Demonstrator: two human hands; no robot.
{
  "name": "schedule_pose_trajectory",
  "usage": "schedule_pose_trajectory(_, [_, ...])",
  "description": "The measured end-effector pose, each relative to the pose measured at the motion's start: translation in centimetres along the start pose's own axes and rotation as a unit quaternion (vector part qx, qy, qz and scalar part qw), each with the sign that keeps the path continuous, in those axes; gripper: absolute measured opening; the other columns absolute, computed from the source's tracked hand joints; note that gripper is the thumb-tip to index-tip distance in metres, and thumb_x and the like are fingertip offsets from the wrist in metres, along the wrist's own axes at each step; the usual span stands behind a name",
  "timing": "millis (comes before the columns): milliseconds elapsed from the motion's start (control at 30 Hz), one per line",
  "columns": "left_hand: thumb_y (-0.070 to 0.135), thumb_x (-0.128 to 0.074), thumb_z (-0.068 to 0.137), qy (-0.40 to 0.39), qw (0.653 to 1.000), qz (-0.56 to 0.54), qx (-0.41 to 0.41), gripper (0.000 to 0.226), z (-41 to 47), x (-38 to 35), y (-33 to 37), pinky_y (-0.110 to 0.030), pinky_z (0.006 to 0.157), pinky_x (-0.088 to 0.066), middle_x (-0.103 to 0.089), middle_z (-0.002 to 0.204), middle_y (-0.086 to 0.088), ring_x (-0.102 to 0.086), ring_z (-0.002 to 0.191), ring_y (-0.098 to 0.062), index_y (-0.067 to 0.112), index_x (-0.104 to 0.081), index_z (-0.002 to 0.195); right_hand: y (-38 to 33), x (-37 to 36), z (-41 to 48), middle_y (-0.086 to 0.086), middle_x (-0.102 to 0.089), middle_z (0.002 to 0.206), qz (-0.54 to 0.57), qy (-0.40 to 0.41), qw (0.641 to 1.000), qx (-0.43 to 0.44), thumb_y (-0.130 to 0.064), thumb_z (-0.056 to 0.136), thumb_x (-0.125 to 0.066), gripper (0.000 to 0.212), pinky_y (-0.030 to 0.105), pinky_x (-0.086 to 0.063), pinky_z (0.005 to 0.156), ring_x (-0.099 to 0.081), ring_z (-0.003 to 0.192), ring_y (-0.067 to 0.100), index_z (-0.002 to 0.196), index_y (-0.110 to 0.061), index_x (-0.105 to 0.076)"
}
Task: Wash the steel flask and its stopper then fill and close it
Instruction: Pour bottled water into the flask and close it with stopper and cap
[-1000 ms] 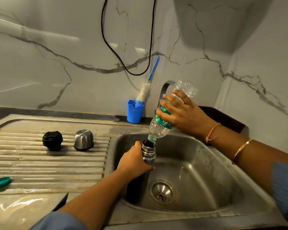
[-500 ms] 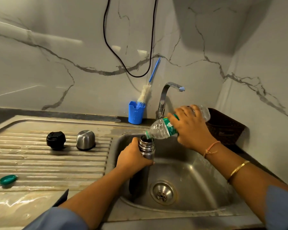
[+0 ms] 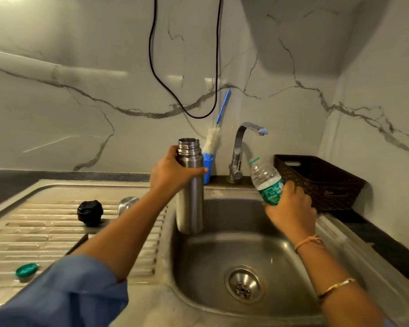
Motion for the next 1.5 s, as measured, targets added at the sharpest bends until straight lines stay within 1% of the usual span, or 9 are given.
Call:
schedule_pose_trajectory(267, [0.045,-0.083,0.063,0.064,0.997,0.035,0.02,0.078,7.0,2.5,-1.5,-0.032,0.082,-0.043,-0.063,0.118,0.0,-0.058,0.104,-0.02,0.023,-0.045,0.128,-0.8,-1.9,-0.7,0.012,-0.051,0.121,-0.013,-0.014,0.999,0.047,-0.042,0.075,-0.068,0.067,0.041,-0.047,0.082,-0.05,0.11,0.03,0.127,-0.01,-0.04])
schedule_pose_trajectory(467, [0.036,-0.086,0.062,0.06,0.995,0.059,0.053,0.083,10.4,1.7,-3.7,-0.039,0.088,-0.044,-0.057,0.122,-0.008,-0.054,0.11,-0.026,0.018,-0.044,0.132,-1.3,-3.0,-0.8,0.01,-0.048,0.127,-0.022,-0.042,0.997,0.069,-0.046,0.079,-0.064,0.07,0.038,-0.048,0.089,-0.048,0.116,0.027,0.133,-0.012,-0.037])
schedule_pose_trajectory(867, [0.021,-0.085,0.064,0.032,0.998,0.011,0.057,0.087,12.0,0.7,-5.9,-0.044,0.099,-0.043,-0.053,0.132,-0.008,-0.051,0.12,-0.026,0.016,-0.037,0.137,-0.9,-3.8,-0.5,0.006,-0.043,0.132,-0.016,-0.074,0.995,0.072,-0.049,0.081,-0.062,0.07,0.035,-0.047,0.093,-0.043,0.12,0.023,0.134,-0.016,-0.031])
schedule_pose_trajectory(967, [0.026,-0.088,0.058,0.001,0.998,0.004,0.059,0.109,11.4,1.1,-6.0,-0.048,0.106,-0.038,-0.043,0.142,-0.01,-0.043,0.129,-0.029,0.016,-0.024,0.145,-1.1,-3.8,-0.7,0.007,-0.042,0.133,-0.011,-0.079,0.994,0.075,-0.049,0.082,-0.062,0.07,0.035,-0.047,0.093,-0.043,0.121,0.023,0.135,-0.016,-0.031])
schedule_pose_trajectory(1067, [0.034,-0.084,0.064,-0.02,0.997,0.025,0.073,0.125,10.4,1.4,-5.8,-0.049,0.113,-0.022,-0.015,0.157,-0.012,-0.019,0.143,-0.031,0.016,0.004,0.151,-1.3,-3.9,-0.9,0.008,-0.044,0.131,-0.006,-0.081,0.994,0.076,-0.048,0.081,-0.062,0.069,0.037,-0.048,0.092,-0.044,0.119,0.024,0.134,-0.015,-0.032])
schedule_pose_trajectory(1133, [0.038,-0.077,0.073,-0.001,0.997,0.032,0.066,0.114,8.9,2.2,-5.3,-0.048,0.113,-0.023,-0.013,0.158,-0.011,-0.018,0.143,-0.031,0.016,0.001,0.151,-1.6,-4.0,-1.2,0.008,-0.045,0.129,-0.001,-0.084,0.993,0.079,-0.047,0.08,-0.063,0.068,0.038,-0.048,0.09,-0.046,0.117,0.025,0.133,-0.015,-0.034])
schedule_pose_trajectory(1300, [0.022,-0.062,0.09,0.079,0.995,0.061,0.026,0.063,1.9,5.3,-5.0,-0.034,0.104,-0.033,-0.037,0.146,-0.007,-0.038,0.132,-0.023,0.018,-0.029,0.144,-2.7,-4.4,-2.4,0.008,-0.045,0.13,0.005,-0.118,0.989,0.091,-0.048,0.08,-0.065,0.069,0.039,-0.047,0.091,-0.046,0.117,0.027,0.132,-0.015,-0.035])
schedule_pose_trajectory(1400, [0.005,-0.053,0.092,0.067,0.989,0.128,0.027,0.057,-1.8,7.9,-6.6,-0.03,0.096,-0.035,-0.035,0.146,-0.008,-0.04,0.128,-0.025,0.02,-0.033,0.142,-3.4,-4.4,-3.0,0.01,-0.046,0.129,0.016,-0.128,0.987,0.098,-0.046,0.079,-0.066,0.068,0.041,-0.046,0.092,-0.046,0.117,0.028,0.131,-0.014,-0.036])
schedule_pose_trajectory(1500, [0.003,-0.056,0.088,0.016,0.962,0.247,0.111,0.059,-3.8,11.8,-10.4,-0.043,0.102,-0.038,-0.032,0.146,-0.015,-0.038,0.128,-0.034,0.019,-0.036,0.141,-3.8,-4.3,-3.6,0.011,-0.047,0.128,0.015,-0.128,0.986,0.105,-0.045,0.079,-0.067,0.069,0.043,-0.046,0.091,-0.047,0.117,0.03,0.131,-0.012,-0.037])
Point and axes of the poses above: each hand's wrist, its own z-axis towards the middle knuckle, its own x-axis out of the back of the hand, y = z × x, the point moved 2 cm from there along z, towards the middle knuckle
